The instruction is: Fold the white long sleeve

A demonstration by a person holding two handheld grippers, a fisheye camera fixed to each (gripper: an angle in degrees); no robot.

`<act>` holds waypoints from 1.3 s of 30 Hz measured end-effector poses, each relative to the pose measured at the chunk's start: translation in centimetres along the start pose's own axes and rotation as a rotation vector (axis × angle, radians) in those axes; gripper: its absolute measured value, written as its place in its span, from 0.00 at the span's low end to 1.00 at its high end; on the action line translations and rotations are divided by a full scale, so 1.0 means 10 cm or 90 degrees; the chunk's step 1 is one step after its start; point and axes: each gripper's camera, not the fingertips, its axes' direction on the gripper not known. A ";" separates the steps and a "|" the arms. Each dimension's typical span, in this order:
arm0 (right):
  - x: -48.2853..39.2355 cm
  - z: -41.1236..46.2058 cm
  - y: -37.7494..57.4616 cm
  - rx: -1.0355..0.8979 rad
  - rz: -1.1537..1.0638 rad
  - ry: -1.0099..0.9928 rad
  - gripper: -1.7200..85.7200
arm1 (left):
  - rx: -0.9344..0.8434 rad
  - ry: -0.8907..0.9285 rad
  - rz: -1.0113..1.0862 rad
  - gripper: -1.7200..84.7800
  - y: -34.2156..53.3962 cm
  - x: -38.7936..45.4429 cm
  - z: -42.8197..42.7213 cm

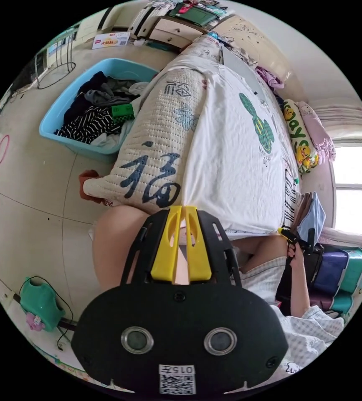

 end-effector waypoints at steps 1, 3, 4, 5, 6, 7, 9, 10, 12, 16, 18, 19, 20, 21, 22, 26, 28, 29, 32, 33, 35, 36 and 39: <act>0.00 -0.01 0.01 -0.002 -0.007 0.004 0.01 | 0.011 -0.052 0.025 0.02 0.04 0.15 -0.10; -0.03 -0.01 0.02 -0.003 -0.024 0.026 0.01 | 0.010 -0.116 0.056 0.02 0.07 0.35 -0.18; -0.06 0.01 0.02 -0.012 -0.039 0.052 0.01 | -0.002 -0.143 0.060 0.02 0.07 0.43 -0.19; -0.08 0.03 0.01 -0.026 -0.056 0.076 0.01 | -0.016 -0.157 0.059 0.02 0.05 0.48 -0.19; -0.09 0.04 0.00 -0.033 -0.064 0.085 0.01 | -0.020 -0.158 0.059 0.02 0.05 0.50 -0.21; -0.08 0.04 0.00 -0.042 -0.075 0.088 0.01 | -0.022 -0.158 0.056 0.02 0.04 0.54 -0.26; -0.01 0.03 0.00 -0.051 -0.076 0.062 0.01 | -0.022 -0.150 0.050 0.03 0.06 0.57 -0.35; 0.07 0.00 0.01 -0.047 -0.073 0.027 0.01 | -0.018 -0.134 0.045 0.03 0.07 0.57 -0.43; 0.21 -0.11 0.06 -0.023 -0.078 -0.044 0.01 | -0.011 -0.107 0.030 0.03 0.09 0.54 -0.57; 0.68 -0.71 0.12 0.143 -0.039 -0.118 0.01 | 0.022 -0.143 0.005 0.04 0.06 0.49 -1.08; 0.89 -1.03 0.05 0.234 -0.007 -0.128 0.02 | 0.054 -0.167 0.005 0.04 0.01 0.57 -1.35; 1.03 -1.22 -0.04 0.288 0.022 -0.136 0.02 | 0.085 -0.161 0.022 0.04 -0.03 0.70 -1.50; 1.15 -1.37 -0.18 0.332 0.046 -0.146 0.03 | 0.118 -0.134 0.055 0.05 -0.09 0.90 -1.59; 1.20 -1.44 -0.28 0.348 0.052 -0.151 0.04 | 0.133 -0.116 0.078 0.05 -0.12 1.01 -1.61; 1.26 -1.54 -0.49 0.372 0.055 -0.147 0.06 | 0.158 -0.085 0.125 0.06 -0.20 1.28 -1.60; 1.30 -1.63 -1.33 0.422 0.074 -0.049 0.10 | 0.104 -0.079 0.261 0.12 -0.51 2.23 -1.16; 1.41 -1.62 -1.69 0.439 0.109 -0.052 0.11 | 0.091 -0.056 0.310 0.12 -0.57 2.50 -0.97; 1.52 -1.61 -1.88 0.453 0.152 -0.066 0.12 | 0.078 -0.045 0.325 0.11 -0.61 2.62 -0.86; 1.79 -1.51 -2.29 0.459 0.240 -0.125 0.14 | 0.028 -0.056 0.345 0.12 -0.66 2.77 -0.66; 1.83 -1.49 -2.36 0.454 0.254 -0.121 0.14 | 0.018 -0.066 0.348 0.12 -0.67 2.79 -0.63; 1.95 -1.43 -2.55 0.445 0.306 -0.092 0.14 | -0.002 -0.095 0.367 0.12 -0.64 2.82 -0.57; 1.98 -1.42 -2.58 0.447 0.314 -0.093 0.14 | 0.009 -0.099 0.374 0.12 -0.62 2.83 -0.59; 2.11 -1.36 -2.65 0.467 0.381 -0.092 0.14 | 0.029 -0.126 0.385 0.11 -0.55 2.84 -0.66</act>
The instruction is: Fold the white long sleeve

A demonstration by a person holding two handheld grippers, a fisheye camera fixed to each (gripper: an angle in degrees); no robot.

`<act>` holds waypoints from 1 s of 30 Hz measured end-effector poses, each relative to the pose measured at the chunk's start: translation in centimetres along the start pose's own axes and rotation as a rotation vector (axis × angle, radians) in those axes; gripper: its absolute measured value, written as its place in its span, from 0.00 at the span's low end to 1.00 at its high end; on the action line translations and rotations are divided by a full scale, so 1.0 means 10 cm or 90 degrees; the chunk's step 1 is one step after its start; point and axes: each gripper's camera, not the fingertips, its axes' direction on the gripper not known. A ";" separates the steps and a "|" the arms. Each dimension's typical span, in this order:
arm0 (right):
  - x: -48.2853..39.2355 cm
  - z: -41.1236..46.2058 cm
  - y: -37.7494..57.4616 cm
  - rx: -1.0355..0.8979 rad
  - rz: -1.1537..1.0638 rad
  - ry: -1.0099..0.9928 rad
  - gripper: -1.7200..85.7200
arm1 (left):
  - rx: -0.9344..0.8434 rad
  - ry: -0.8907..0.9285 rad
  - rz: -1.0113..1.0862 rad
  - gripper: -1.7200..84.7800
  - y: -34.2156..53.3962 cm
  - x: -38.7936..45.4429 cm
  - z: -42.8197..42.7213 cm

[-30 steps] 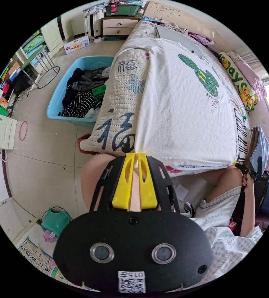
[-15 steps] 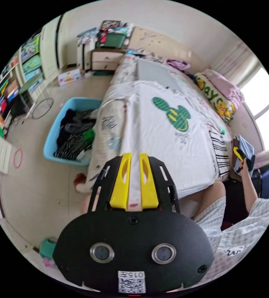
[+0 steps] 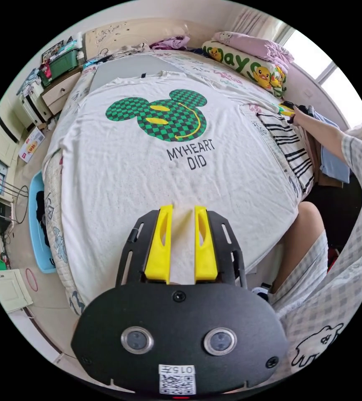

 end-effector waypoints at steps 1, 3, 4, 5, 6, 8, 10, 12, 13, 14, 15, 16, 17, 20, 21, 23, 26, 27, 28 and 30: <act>0.03 0.03 -0.01 0.008 0.014 -0.001 0.14 | 0.006 -0.011 -0.002 0.11 0.02 0.01 -0.03; 0.06 0.10 0.00 0.000 0.026 0.003 0.14 | 0.013 -0.026 -0.003 0.10 0.05 0.02 -0.07; 0.08 0.16 0.02 -0.018 0.034 -0.004 0.13 | 0.016 -0.036 0.001 0.10 0.07 0.02 -0.10; 0.09 0.16 0.05 -0.018 0.039 -0.020 0.12 | 0.020 -0.044 0.007 0.10 0.10 0.02 -0.12; 0.07 0.14 0.07 -0.018 0.039 -0.030 0.10 | 0.021 -0.047 0.010 0.10 0.11 0.02 -0.13; -0.17 -0.10 0.23 0.058 -0.019 -0.037 0.06 | 0.022 -0.044 0.008 0.10 0.14 -0.05 -0.16; -0.53 -0.30 0.38 0.099 -0.124 -0.054 0.05 | 0.021 -0.027 -0.013 0.10 0.16 -0.15 -0.19; -0.98 -0.52 0.59 0.102 -0.235 -0.114 0.04 | 0.027 0.015 -0.045 0.10 0.17 -0.27 -0.20; -1.31 -0.68 0.78 0.091 -0.321 -0.171 0.04 | 0.033 0.060 -0.054 0.10 0.18 -0.34 -0.21; -1.67 -0.85 1.05 0.073 -0.417 -0.222 0.04 | 0.047 0.108 -0.064 0.11 0.20 -0.40 -0.23; -1.85 -0.93 1.22 0.060 -0.468 -0.244 0.04 | 0.058 0.129 -0.072 0.11 0.21 -0.43 -0.25; -2.19 -1.09 1.61 0.027 -0.576 -0.275 0.04 | 0.086 0.169 -0.098 0.11 0.24 -0.50 -0.30; -2.45 -1.23 2.09 -0.001 -0.677 -0.292 0.04 | 0.120 0.221 -0.133 0.11 0.28 -0.61 -0.34; -2.70 -1.31 3.33 -0.124 -0.815 -0.329 0.05 | 0.196 0.382 -0.218 0.13 0.40 -0.96 -0.35; -2.69 -1.30 3.56 -0.141 -0.827 -0.331 0.05 | 0.206 0.413 -0.237 0.14 0.43 -1.04 -0.32; -2.58 -1.18 4.41 -0.183 -0.866 -0.305 0.05 | 0.228 0.508 -0.320 0.15 0.55 -1.36 -0.15; -2.41 -1.03 5.22 -0.203 -0.910 -0.192 0.05 | 0.248 0.597 -0.389 0.17 0.70 -1.64 0.05; -2.37 -1.02 5.34 -0.203 -0.915 -0.175 0.05 | 0.244 0.613 -0.399 0.17 0.72 -1.68 0.09; -2.33 -1.02 5.54 -0.200 -0.926 -0.142 0.05 | 0.232 0.644 -0.408 0.17 0.74 -1.72 0.16; -2.28 -1.05 5.76 -0.177 -0.941 -0.089 0.05 | 0.213 0.681 -0.415 0.18 0.76 -1.72 0.24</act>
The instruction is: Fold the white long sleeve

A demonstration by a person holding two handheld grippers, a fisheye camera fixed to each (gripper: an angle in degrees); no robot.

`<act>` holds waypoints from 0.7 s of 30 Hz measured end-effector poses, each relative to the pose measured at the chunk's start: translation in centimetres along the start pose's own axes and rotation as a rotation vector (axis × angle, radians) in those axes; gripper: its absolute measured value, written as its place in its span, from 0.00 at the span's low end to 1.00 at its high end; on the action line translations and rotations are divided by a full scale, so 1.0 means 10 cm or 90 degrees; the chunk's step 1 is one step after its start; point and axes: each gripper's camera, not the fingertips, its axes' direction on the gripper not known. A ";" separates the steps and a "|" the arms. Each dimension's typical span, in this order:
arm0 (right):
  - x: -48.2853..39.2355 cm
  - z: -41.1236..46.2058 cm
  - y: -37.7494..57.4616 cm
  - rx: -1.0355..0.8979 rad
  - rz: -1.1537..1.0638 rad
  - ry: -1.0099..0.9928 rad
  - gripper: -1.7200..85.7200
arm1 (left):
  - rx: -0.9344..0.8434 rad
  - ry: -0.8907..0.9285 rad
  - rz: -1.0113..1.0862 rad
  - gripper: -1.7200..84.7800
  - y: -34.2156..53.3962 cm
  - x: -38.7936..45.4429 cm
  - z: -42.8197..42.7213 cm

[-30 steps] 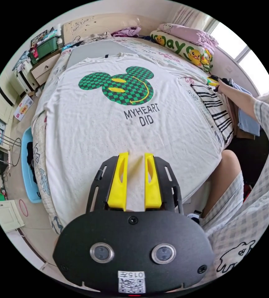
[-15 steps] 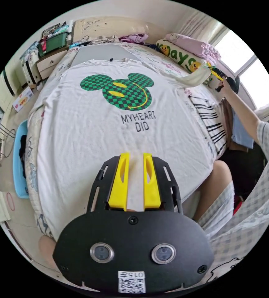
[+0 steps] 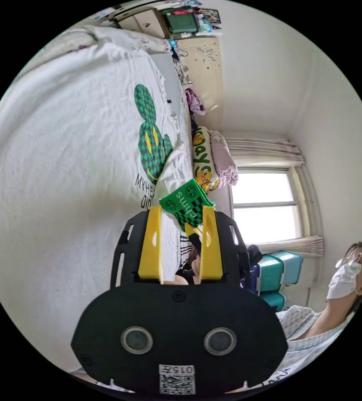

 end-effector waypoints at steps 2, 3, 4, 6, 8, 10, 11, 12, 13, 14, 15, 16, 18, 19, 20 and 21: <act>-0.20 0.01 0.03 -0.020 -0.011 0.053 0.05 | -0.018 0.050 -0.022 0.20 0.03 -0.06 0.03; -0.24 0.01 0.03 -0.024 -0.016 0.062 0.05 | -0.019 0.067 -0.033 0.21 0.04 -0.08 0.03; -0.31 0.02 0.04 -0.031 -0.028 0.077 0.05 | -0.014 0.106 -0.052 0.21 0.06 -0.12 0.00; -0.41 0.04 0.04 -0.048 -0.043 0.096 0.06 | 0.002 0.125 -0.060 0.22 0.10 -0.14 -0.10; -0.49 0.06 0.07 -0.069 -0.046 0.089 0.07 | 0.004 0.104 -0.060 0.22 0.15 -0.14 -0.22; -0.52 0.06 0.11 -0.076 -0.035 0.075 0.07 | -0.002 0.104 -0.073 0.21 0.18 -0.16 -0.30; -0.54 0.07 0.14 -0.080 -0.023 0.068 0.07 | -0.003 0.101 -0.081 0.21 0.20 -0.18 -0.34; -0.54 0.07 0.16 -0.083 -0.015 0.062 0.07 | -0.007 0.091 -0.085 0.21 0.21 -0.18 -0.36; -0.53 0.07 0.19 -0.087 0.003 0.046 0.06 | -0.024 0.061 -0.088 0.19 0.22 -0.18 -0.38; -0.52 0.07 0.23 -0.084 0.024 0.025 0.04 | -0.041 0.033 -0.081 0.17 0.22 -0.15 -0.39; -0.52 0.06 0.26 -0.084 0.035 0.016 0.02 | -0.050 0.021 -0.081 0.15 0.23 -0.13 -0.39; -0.52 0.04 0.30 -0.088 0.053 0.002 0.02 | -0.067 -0.009 -0.085 0.12 0.24 -0.08 -0.40; -0.52 -0.01 0.39 -0.087 0.076 -0.007 0.01 | -0.061 -0.047 -0.072 0.05 0.26 0.05 -0.46; -0.51 -0.06 0.47 -0.085 0.094 -0.012 0.01 | -0.047 -0.068 -0.056 0.04 0.29 0.17 -0.54; -0.49 -0.12 0.56 -0.082 0.115 -0.017 0.01 | -0.030 -0.088 -0.032 0.03 0.33 0.32 -0.63; -0.48 -0.15 0.62 -0.080 0.128 -0.021 0.01 | -0.021 -0.100 -0.020 0.03 0.36 0.39 -0.69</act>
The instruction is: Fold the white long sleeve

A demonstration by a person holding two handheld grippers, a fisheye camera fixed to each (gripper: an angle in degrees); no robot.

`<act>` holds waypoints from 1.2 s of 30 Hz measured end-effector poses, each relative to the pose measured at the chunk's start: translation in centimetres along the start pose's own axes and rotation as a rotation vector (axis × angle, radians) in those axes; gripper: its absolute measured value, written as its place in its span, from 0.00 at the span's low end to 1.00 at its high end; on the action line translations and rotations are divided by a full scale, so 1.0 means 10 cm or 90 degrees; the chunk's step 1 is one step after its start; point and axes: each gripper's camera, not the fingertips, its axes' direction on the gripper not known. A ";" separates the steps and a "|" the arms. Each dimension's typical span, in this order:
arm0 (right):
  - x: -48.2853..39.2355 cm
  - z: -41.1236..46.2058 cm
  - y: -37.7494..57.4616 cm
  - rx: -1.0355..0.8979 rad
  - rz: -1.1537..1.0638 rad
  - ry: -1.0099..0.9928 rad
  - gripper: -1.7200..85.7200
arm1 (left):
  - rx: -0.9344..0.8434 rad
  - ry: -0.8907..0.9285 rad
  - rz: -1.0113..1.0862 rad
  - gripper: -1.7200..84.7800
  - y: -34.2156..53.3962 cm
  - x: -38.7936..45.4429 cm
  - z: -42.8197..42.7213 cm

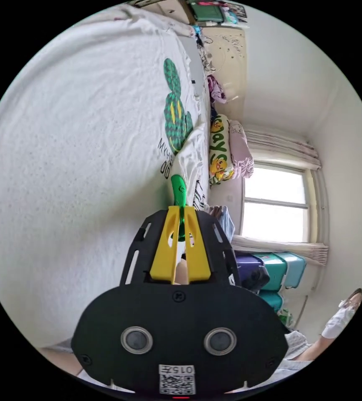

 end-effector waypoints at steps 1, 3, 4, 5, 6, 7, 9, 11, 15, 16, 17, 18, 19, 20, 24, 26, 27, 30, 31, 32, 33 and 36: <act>0.05 -0.06 0.11 0.005 0.024 -0.011 0.01 | 0.017 -0.019 0.016 0.02 0.06 0.12 -0.12; 0.14 -0.15 0.30 0.018 0.065 -0.029 0.01 | 0.030 -0.033 0.025 0.02 0.13 0.25 -0.29; 0.21 -0.21 0.43 0.028 0.094 -0.043 0.01 | 0.032 -0.041 0.025 0.02 0.17 0.32 -0.39; 0.29 -0.26 0.57 0.040 0.120 -0.059 0.01 | 0.034 -0.055 0.024 0.02 0.21 0.38 -0.49; 0.32 -0.29 0.63 0.047 0.132 -0.068 0.01 | 0.036 -0.064 0.024 0.02 0.23 0.42 -0.54; 0.40 -0.34 0.75 0.061 0.156 -0.084 0.01 | 0.041 -0.079 0.027 0.02 0.28 0.49 -0.62; 0.52 -0.41 0.93 0.081 0.188 -0.108 0.01 | 0.044 -0.103 0.031 0.02 0.33 0.59 -0.74; 0.68 -0.48 1.13 0.106 0.219 -0.135 0.01 | 0.040 -0.127 0.024 0.02 0.36 0.70 -0.85; 0.90 -0.59 1.35 0.155 0.252 -0.182 0.01 | -0.031 -0.129 0.004 0.03 0.34 0.88 -0.91; 0.97 -0.63 1.40 0.174 0.262 -0.196 0.01 | -0.037 -0.149 0.013 0.04 0.36 1.02 -0.98; 1.04 -0.67 1.44 0.192 0.271 -0.205 0.01 | -0.035 -0.171 0.031 0.05 0.39 1.22 -1.08; 1.07 -0.69 1.46 0.200 0.275 -0.208 0.01 | -0.032 -0.176 0.049 0.05 0.41 1.33 -1.14; 1.14 -0.72 1.49 0.215 0.280 -0.213 0.01 | -0.022 -0.188 0.084 0.06 0.44 1.57 -1.26; 1.21 -0.75 1.51 0.229 0.284 -0.219 0.01 | -0.012 -0.195 0.105 0.08 0.46 1.80 -1.39; 1.51 -0.74 1.49 0.252 0.294 -0.228 0.01 | 0.035 -0.125 0.164 0.09 0.40 2.51 -1.73; 1.76 -0.69 1.42 0.257 0.310 -0.233 0.01 | 0.052 -0.085 0.191 0.08 0.28 2.89 -1.80; 1.83 -0.68 1.40 0.260 0.316 -0.233 0.01 | 0.052 -0.084 0.195 0.08 0.24 2.97 -1.80; 2.13 -0.64 1.26 0.271 0.319 -0.222 0.02 | 0.036 -0.145 0.207 0.08 -0.07 3.24 -1.63; 2.24 -0.62 1.19 0.269 0.316 -0.215 0.02 | 0.026 -0.170 0.206 0.08 -0.21 3.30 -1.53; 2.35 -0.59 1.12 0.264 0.311 -0.207 0.02 | 0.010 -0.185 0.200 0.08 -0.36 3.34 -1.40; 2.40 -0.57 1.07 0.259 0.310 -0.202 0.02 | 0.000 -0.190 0.193 0.08 -0.44 3.35 -1.33; 2.65 -0.49 0.82 0.241 0.294 -0.168 0.03 | -0.036 -0.220 0.185 0.08 -0.84 3.48 -0.96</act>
